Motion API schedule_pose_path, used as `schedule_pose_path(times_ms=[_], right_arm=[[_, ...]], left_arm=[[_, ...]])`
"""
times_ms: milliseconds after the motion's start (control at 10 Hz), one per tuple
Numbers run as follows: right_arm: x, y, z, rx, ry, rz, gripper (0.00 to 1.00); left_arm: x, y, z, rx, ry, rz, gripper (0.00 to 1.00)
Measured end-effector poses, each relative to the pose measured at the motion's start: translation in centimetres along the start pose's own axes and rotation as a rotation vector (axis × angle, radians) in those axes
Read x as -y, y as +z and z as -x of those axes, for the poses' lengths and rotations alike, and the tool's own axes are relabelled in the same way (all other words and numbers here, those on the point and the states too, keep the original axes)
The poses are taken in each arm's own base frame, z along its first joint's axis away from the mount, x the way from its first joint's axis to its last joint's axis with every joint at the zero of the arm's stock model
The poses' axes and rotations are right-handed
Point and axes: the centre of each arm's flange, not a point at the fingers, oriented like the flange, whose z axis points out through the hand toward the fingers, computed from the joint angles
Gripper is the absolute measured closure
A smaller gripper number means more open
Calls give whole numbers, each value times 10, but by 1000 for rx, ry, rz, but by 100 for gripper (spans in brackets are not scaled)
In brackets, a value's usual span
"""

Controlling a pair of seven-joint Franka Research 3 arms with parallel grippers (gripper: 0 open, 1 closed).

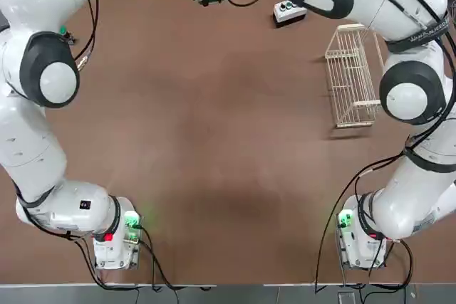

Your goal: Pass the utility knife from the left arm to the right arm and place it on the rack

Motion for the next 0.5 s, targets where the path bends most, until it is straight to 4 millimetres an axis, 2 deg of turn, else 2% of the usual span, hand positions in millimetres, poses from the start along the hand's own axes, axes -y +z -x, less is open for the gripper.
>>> schedule_pose_path(times_ms=[500], right_arm=[[3, 2, 0, 12, -12, 12, 10]], left_arm=[[0, -2, 0, 6, -7, 2, 66]])
